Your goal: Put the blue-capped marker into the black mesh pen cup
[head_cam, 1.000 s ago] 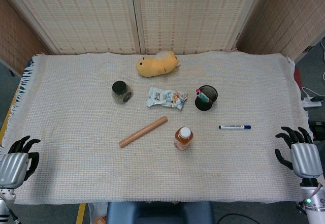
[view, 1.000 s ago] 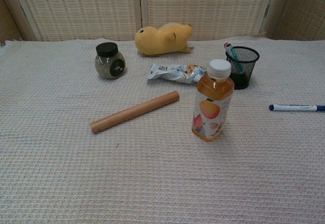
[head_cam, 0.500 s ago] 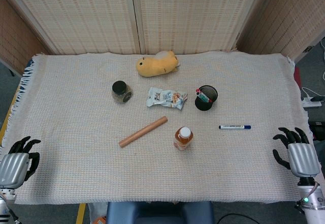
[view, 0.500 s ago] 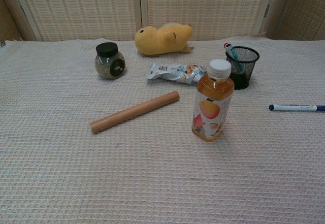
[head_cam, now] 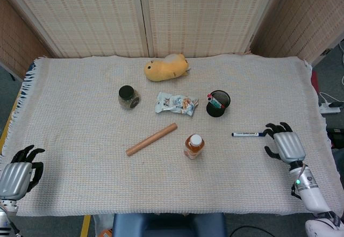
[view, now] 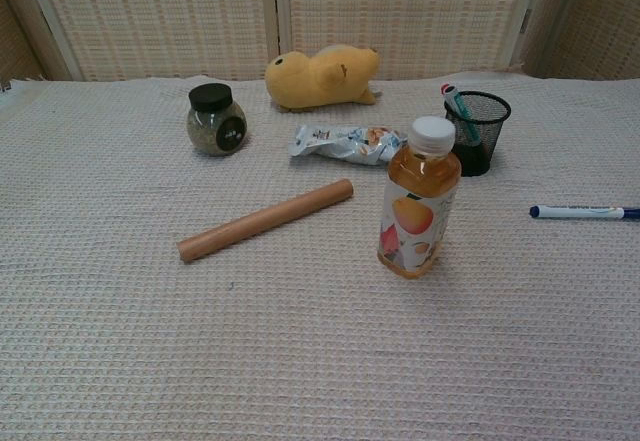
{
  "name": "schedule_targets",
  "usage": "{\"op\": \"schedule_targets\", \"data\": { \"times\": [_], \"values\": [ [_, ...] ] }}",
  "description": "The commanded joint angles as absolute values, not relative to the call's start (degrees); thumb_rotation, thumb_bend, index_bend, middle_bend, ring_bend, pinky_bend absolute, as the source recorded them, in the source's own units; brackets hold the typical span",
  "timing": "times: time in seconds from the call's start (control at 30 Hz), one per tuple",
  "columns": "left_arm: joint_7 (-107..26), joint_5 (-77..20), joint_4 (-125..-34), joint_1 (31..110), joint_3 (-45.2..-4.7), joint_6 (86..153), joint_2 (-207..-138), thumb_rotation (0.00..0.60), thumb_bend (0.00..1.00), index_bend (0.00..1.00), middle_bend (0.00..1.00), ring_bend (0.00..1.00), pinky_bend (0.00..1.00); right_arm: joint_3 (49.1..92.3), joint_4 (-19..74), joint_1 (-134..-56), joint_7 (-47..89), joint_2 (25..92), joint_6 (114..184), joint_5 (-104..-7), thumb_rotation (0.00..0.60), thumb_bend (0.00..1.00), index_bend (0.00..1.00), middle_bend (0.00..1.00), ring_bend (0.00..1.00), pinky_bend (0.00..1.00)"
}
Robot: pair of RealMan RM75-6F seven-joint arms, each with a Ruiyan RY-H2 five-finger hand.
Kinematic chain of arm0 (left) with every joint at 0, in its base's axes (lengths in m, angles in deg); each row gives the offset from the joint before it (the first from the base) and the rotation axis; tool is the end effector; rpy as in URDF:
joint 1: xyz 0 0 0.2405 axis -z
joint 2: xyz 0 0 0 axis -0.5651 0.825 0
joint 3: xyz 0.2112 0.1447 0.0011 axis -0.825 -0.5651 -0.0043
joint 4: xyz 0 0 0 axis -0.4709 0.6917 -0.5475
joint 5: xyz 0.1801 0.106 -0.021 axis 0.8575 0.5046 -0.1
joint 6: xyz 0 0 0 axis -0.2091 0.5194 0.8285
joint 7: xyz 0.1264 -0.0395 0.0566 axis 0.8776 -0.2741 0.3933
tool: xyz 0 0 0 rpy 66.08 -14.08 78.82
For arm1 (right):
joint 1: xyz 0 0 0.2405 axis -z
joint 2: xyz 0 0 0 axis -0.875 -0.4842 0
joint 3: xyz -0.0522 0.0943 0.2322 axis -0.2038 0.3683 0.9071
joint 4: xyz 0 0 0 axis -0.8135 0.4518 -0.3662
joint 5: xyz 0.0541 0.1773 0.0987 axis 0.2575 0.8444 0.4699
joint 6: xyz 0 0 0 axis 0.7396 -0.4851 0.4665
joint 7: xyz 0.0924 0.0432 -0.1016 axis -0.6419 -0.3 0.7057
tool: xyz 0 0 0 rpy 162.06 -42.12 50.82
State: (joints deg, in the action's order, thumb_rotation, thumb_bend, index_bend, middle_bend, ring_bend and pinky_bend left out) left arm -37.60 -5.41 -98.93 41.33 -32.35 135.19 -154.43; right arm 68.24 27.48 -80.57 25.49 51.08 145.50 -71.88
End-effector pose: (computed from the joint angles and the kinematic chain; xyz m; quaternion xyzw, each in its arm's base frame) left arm -0.3171 0.1843 0.1427 -0.6268 -0.3982 -0.3416 0.5762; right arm -0.3275 -0.2835 0.0887 0.6776 -0.3955 0.2943 0.5458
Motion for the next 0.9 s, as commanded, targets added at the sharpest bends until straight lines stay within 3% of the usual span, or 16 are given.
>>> {"op": "schedule_targets", "data": {
  "times": [0.03, 0.37, 0.6, 0.9],
  "values": [
    [-37.5, -5.4, -99.1, 41.3, -32.4, 135.1, -154.3, 0.600, 0.59, 0.37, 0.21, 0.09, 0.15, 70.6, 27.7, -85.9, 31.8, 52.3, 139.6, -67.6, 0.600, 0.27, 0.39, 0.20, 0.24, 0.15],
    [-37.4, -6.0, -99.3, 41.4, -32.4, 134.6, -154.1, 0.600, 0.59, 0.37, 0.21, 0.09, 0.15, 71.5, 27.0, -94.8, 50.1, 56.6, 130.7, -56.1, 0.600, 0.27, 0.36, 0.20, 0.23, 0.14],
    [-37.8, -6.1, -99.4, 41.3, -32.3, 134.8, -154.0, 0.600, 0.59, 0.37, 0.21, 0.09, 0.15, 70.5, 25.7, -97.6, 57.0, 59.0, 129.5, -48.3, 0.600, 0.27, 0.33, 0.20, 0.21, 0.13],
    [-38.2, -6.1, -99.4, 41.3, -32.2, 134.9, -153.8, 0.600, 0.59, 0.38, 0.21, 0.09, 0.15, 68.3, 23.9, -98.8, 58.3, 61.5, 129.9, -45.1, 0.600, 0.27, 0.34, 0.20, 0.21, 0.13]
  ]
}}
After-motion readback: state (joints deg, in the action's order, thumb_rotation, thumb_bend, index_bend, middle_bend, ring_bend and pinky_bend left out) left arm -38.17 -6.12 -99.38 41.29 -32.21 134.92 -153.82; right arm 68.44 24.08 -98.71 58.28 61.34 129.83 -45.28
